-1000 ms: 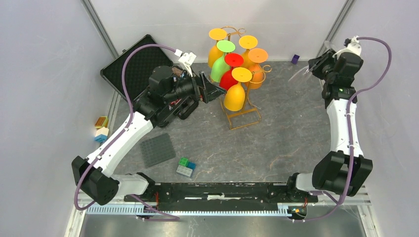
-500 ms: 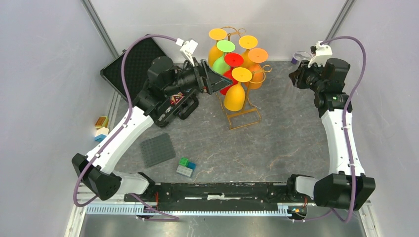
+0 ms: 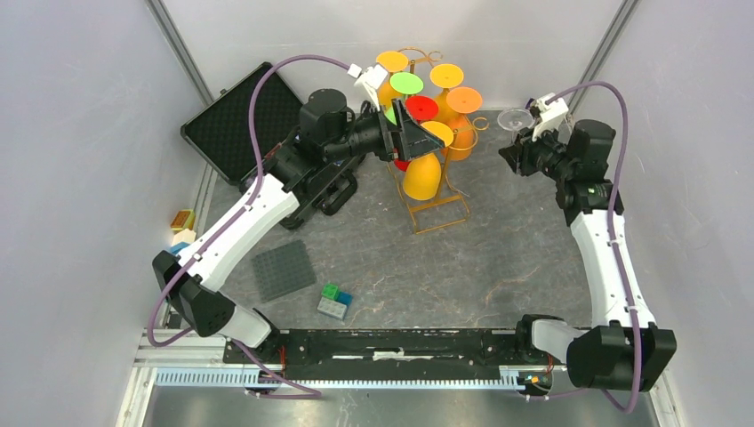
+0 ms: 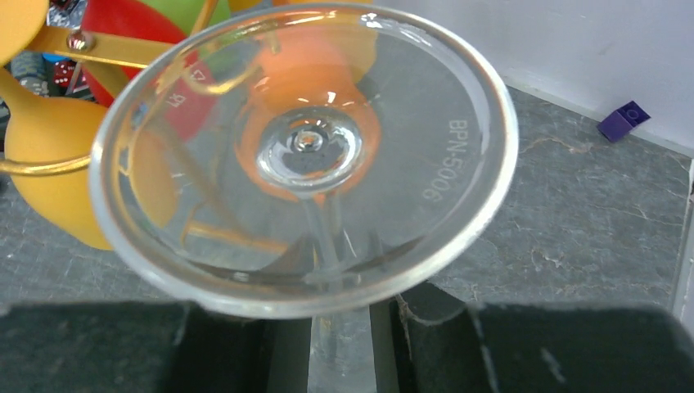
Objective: Place the wine glass upside down on the wine glass rack
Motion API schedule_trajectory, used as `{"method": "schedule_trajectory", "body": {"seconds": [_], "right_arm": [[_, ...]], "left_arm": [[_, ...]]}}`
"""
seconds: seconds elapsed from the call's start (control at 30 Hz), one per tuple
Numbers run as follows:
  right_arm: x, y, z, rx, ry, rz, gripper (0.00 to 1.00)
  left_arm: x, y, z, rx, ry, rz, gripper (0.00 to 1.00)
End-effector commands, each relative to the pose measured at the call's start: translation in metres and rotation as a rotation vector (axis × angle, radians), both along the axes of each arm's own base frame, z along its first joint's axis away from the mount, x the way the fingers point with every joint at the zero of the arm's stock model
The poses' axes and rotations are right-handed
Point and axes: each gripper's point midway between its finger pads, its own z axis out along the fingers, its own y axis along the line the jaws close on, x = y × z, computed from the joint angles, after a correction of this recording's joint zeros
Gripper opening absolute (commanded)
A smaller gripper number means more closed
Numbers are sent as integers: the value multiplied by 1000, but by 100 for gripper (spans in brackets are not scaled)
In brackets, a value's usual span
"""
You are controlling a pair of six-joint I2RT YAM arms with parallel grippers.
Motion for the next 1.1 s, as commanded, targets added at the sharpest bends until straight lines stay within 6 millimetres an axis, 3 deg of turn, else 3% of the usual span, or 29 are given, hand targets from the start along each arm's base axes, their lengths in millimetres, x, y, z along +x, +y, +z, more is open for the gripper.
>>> {"method": "schedule_trajectory", "body": {"seconds": [0.0, 0.27, 0.53, 1.07], "right_arm": [[1, 11, 16, -20, -122, 82, 0], [7, 28, 0, 55, -151, 158, 0], [23, 38, 15, 68, -193, 189, 0], [49, 48, 22, 51, -188, 213, 0]], "left_arm": [[-2, -2, 25, -35, -17, 13, 94], [-3, 5, 14, 15, -9, 37, 94], [-4, 12, 8, 39, -30, 62, 95], [2, 19, 0, 69, -33, 108, 97]]}}
